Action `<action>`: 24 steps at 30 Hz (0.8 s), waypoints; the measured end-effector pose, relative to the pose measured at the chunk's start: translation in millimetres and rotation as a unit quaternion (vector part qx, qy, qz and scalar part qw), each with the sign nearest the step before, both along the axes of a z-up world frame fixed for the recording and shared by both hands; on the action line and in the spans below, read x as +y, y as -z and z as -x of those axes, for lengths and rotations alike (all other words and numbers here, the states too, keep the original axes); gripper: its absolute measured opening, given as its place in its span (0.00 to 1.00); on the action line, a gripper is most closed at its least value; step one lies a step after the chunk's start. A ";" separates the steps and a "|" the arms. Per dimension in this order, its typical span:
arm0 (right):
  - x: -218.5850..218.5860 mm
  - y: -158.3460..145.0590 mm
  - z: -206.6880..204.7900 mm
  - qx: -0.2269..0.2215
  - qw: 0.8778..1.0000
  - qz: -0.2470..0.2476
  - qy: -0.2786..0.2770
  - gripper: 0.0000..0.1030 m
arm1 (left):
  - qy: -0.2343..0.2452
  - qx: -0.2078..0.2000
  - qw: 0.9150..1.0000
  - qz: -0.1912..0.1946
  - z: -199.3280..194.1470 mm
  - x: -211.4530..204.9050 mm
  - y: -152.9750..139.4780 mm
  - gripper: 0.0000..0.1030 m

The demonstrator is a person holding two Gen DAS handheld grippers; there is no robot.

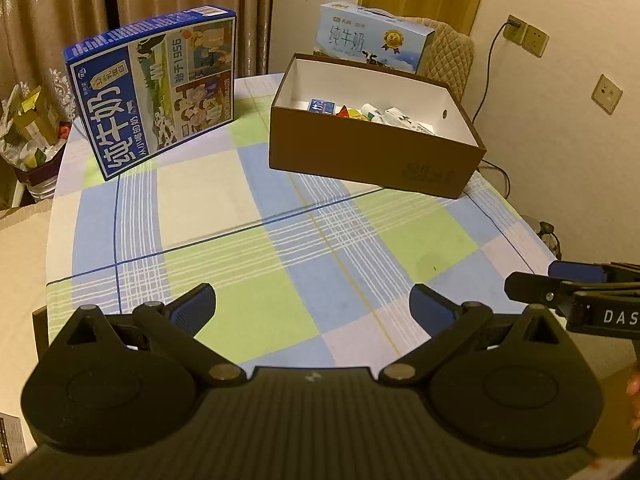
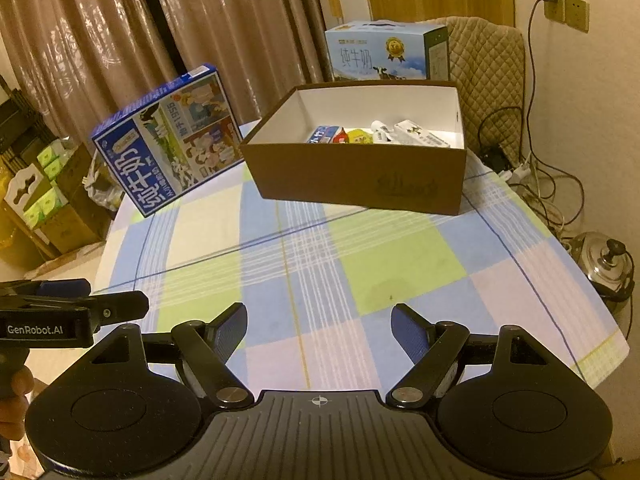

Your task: Organize objects

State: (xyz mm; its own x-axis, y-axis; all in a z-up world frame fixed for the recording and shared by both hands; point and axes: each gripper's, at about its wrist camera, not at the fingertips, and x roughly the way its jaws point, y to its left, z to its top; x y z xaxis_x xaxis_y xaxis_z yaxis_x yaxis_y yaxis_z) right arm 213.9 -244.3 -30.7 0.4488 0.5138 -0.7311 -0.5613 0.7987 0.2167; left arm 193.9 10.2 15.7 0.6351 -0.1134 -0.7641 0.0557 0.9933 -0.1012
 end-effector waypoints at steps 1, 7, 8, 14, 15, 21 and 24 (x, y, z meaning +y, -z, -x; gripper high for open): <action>-0.3 0.1 2.1 -0.001 1.000 0.001 0.001 0.74 | 0.002 0.000 1.000 0.000 2.0 0.3 -0.2 0.99; -1.6 0.6 10.4 -0.003 1.000 0.009 0.007 0.74 | 0.009 -0.003 1.000 0.000 8.8 -0.2 0.0 0.99; -1.7 0.6 11.2 -0.003 1.000 0.009 0.007 0.74 | 0.010 -0.003 1.000 0.000 9.6 -0.2 0.0 0.99; 1.1 1.6 14.1 -0.003 1.000 0.013 0.006 0.74 | 0.015 -0.005 1.000 -0.001 12.3 -0.9 -0.4 0.99; 1.6 1.6 14.4 -0.003 1.000 0.013 0.006 0.74 | 0.014 -0.005 1.000 -0.001 12.4 -1.4 -0.2 0.99; 3.2 2.2 16.1 -0.003 1.000 0.015 0.003 0.74 | 0.014 -0.006 1.000 -0.001 12.2 -2.6 -0.8 0.99; 3.3 2.7 15.2 -0.002 1.000 0.015 0.003 0.74 | 0.016 -0.006 1.000 -0.001 11.0 -3.3 -0.6 0.99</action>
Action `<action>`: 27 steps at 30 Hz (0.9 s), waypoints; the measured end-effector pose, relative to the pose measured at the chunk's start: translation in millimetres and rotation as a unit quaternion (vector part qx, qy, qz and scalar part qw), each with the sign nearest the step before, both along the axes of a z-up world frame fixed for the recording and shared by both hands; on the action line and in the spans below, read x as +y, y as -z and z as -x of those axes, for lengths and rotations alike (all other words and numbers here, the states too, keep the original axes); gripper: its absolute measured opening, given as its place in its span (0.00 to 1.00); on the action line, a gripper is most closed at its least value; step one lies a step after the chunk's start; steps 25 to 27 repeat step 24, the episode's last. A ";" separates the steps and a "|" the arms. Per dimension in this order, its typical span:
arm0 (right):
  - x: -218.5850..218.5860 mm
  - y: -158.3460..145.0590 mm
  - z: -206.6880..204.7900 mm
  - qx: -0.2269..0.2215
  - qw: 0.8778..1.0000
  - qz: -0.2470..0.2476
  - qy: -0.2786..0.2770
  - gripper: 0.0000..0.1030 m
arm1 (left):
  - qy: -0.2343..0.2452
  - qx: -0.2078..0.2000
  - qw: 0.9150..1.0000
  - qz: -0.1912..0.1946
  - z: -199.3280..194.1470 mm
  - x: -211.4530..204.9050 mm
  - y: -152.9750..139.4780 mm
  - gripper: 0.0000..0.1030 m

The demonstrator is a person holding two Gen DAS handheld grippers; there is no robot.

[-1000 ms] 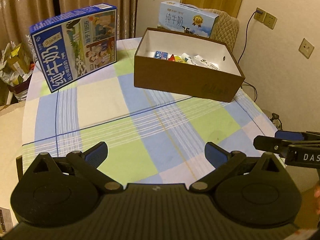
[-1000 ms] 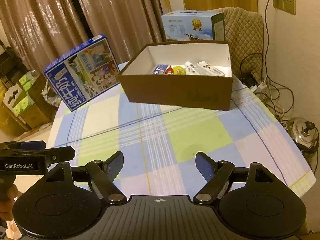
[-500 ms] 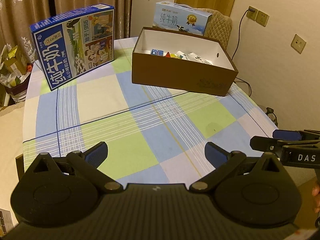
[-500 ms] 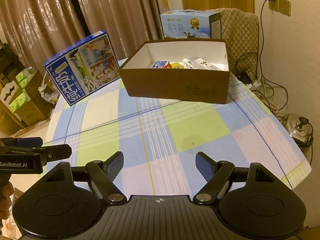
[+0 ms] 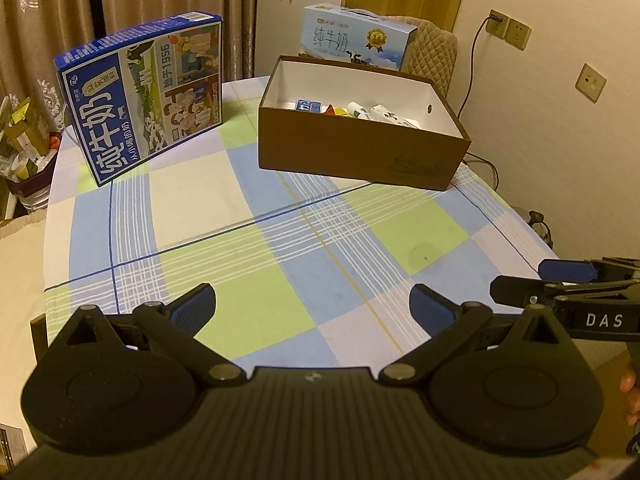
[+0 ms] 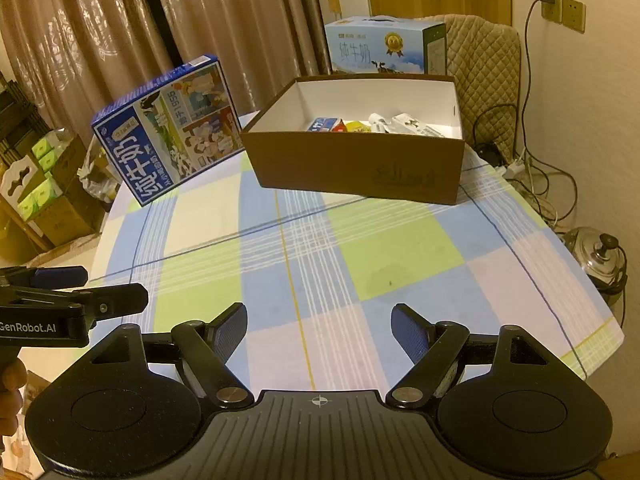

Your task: Organize objects

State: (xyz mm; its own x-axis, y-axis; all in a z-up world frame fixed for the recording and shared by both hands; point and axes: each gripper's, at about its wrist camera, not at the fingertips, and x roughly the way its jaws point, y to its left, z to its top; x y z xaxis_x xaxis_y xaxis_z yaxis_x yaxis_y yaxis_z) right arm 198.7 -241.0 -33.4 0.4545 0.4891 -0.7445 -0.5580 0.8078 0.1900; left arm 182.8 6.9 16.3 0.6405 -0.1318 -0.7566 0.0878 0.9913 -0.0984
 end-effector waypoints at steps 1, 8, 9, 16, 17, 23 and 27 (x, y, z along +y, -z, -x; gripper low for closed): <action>0.3 -0.1 -0.1 0.000 1.000 0.000 0.000 0.74 | 0.000 0.000 1.000 0.000 -0.4 -0.2 0.0 0.99; -0.4 0.4 -2.1 0.000 1.000 0.001 0.001 0.74 | 0.000 0.001 1.000 0.001 -3.2 -2.8 0.6 0.99; -0.5 0.5 -2.2 0.000 1.000 0.001 0.001 0.74 | -0.001 0.001 1.000 0.001 -2.6 -2.7 0.6 0.99; -2.4 1.0 -6.0 0.001 1.000 0.001 0.003 0.74 | -0.004 0.002 1.000 0.001 -4.9 -6.8 1.3 0.99; -3.3 1.3 -7.9 0.002 1.000 0.001 0.004 0.74 | -0.004 0.002 1.000 0.002 -5.4 -7.8 1.5 0.99; -6.3 2.2 -16.0 0.004 1.000 0.003 0.007 0.74 | -0.004 0.003 1.000 -0.001 -13.6 -15.5 4.3 0.99; -6.5 2.1 -17.1 0.004 1.000 0.004 0.007 0.74 | -0.003 0.003 1.000 -0.002 -15.1 -16.0 4.7 0.99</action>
